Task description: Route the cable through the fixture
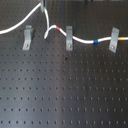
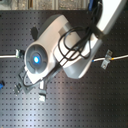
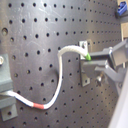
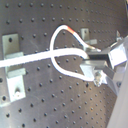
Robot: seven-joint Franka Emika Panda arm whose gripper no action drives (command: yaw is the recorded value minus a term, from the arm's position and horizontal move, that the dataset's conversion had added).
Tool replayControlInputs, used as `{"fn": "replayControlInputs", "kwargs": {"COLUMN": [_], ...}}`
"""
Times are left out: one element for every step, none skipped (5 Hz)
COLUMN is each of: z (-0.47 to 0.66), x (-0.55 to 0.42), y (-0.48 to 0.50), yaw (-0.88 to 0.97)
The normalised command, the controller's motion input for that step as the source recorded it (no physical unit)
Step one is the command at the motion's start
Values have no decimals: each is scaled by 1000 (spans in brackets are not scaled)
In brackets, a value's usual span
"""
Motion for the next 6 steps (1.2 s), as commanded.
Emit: {"fn": "replayControlInputs", "kwargs": {"z": [365, 226, 251, 218, 159, 126], "x": [-359, -283, -217, -217, -213, -292], "y": [234, 117, 77, 62, 68, 134], "yaw": [-483, -726, -823, -814, -791, -617]}}
